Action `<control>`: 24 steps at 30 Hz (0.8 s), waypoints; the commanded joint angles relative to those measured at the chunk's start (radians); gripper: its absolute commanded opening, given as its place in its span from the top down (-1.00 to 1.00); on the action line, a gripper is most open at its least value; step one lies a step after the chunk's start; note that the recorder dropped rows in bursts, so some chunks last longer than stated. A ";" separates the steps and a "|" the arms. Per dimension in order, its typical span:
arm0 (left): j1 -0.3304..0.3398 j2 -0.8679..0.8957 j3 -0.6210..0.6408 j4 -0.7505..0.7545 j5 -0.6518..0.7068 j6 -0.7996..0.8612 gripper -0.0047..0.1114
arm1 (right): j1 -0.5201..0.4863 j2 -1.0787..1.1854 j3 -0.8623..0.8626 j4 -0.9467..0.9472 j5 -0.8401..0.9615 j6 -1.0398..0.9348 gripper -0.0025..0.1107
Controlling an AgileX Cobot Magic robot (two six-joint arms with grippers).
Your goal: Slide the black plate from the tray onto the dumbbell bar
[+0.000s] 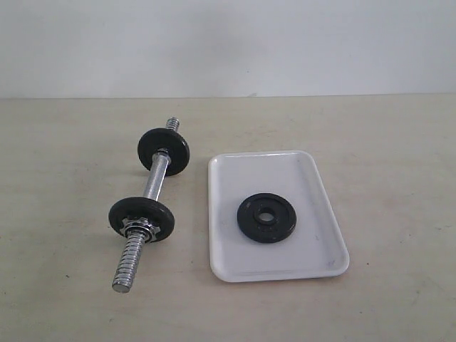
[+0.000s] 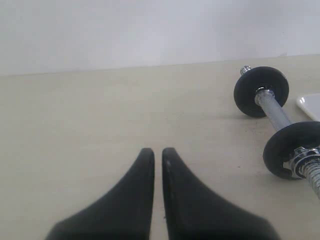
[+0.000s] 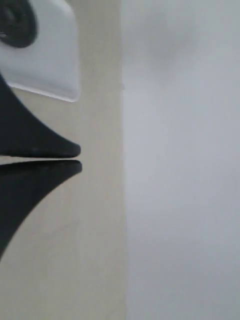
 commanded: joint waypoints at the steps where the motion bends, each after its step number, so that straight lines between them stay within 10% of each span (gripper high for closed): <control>1: -0.003 -0.002 0.003 -0.003 -0.004 -0.001 0.83 | -0.006 -0.005 -0.001 -0.012 -0.434 -0.010 0.96; 10: -0.003 -0.002 0.003 -0.003 -0.004 -0.001 0.83 | -0.006 -0.005 -0.001 -0.012 -1.303 -0.010 0.96; 21: -0.003 -0.002 0.003 -0.003 -0.004 -0.001 0.83 | -0.006 -0.005 -0.001 -0.006 -1.303 0.150 0.96; 24: -0.003 -0.002 0.003 -0.003 -0.004 -0.001 0.83 | -0.006 -0.005 -0.065 -0.048 -0.999 0.274 0.96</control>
